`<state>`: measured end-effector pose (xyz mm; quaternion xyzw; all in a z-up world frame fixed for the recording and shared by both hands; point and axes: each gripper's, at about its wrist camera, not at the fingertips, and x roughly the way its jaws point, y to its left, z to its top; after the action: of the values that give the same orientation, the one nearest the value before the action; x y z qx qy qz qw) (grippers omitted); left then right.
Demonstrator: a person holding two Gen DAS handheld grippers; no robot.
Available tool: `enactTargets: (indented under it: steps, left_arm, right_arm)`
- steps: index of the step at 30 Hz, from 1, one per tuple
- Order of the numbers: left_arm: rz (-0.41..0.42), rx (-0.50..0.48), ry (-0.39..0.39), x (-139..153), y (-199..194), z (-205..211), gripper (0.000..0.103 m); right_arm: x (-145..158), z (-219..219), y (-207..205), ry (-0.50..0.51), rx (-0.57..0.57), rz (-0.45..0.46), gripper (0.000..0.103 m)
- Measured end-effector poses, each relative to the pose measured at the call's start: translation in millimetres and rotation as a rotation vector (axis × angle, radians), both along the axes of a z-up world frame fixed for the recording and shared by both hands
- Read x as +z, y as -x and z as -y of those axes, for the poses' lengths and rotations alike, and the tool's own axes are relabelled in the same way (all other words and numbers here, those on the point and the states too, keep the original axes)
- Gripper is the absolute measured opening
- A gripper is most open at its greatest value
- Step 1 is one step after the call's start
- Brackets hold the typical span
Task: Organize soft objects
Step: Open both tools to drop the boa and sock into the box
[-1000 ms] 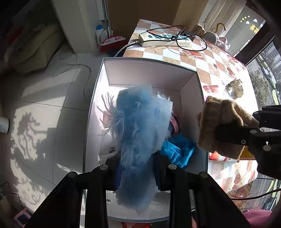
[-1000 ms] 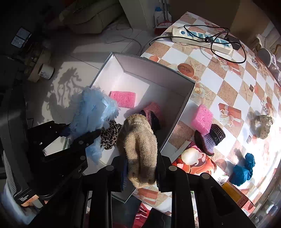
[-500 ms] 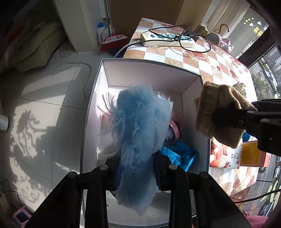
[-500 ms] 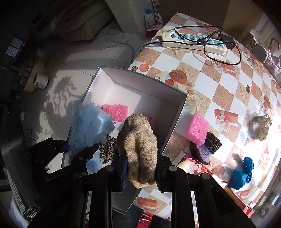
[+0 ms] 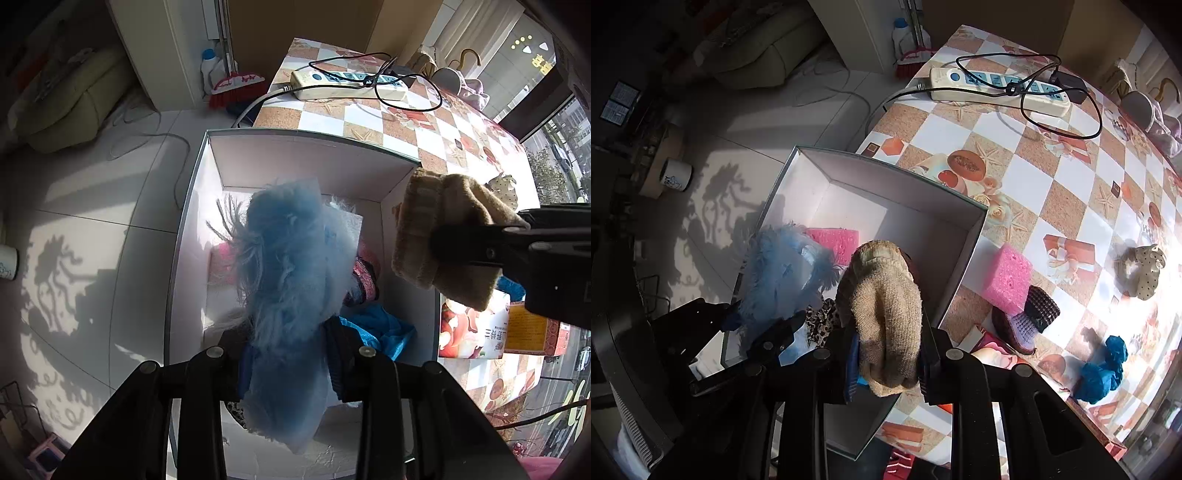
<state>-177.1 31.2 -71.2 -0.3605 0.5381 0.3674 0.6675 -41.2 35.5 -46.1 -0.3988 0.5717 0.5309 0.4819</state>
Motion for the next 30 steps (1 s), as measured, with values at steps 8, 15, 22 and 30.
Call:
enactTargets:
  steps: [8, 15, 22, 30]
  left_arm:
    - [0.013, -0.014, -0.032, 4, -5, -1, 0.078]
    - [0.040, 0.021, 0.068, -7, -5, -4, 0.088]
    - [0.099, 0.090, 0.016, 5, 3, -10, 0.103]
    - [0.106, 0.087, 0.009, 9, 0, -11, 0.103]
  right_arm:
    - [-2, -5, -4, 0.006, -0.025, 0.008, 0.062]
    - [5, -6, -16, -0.024, -0.078, -0.002, 0.092]
    - [7, -3, -28, -0.014, -0.132, -0.031, 0.093]
    - [10, 1, -32, -0.013, -0.149, -0.056, 0.093]
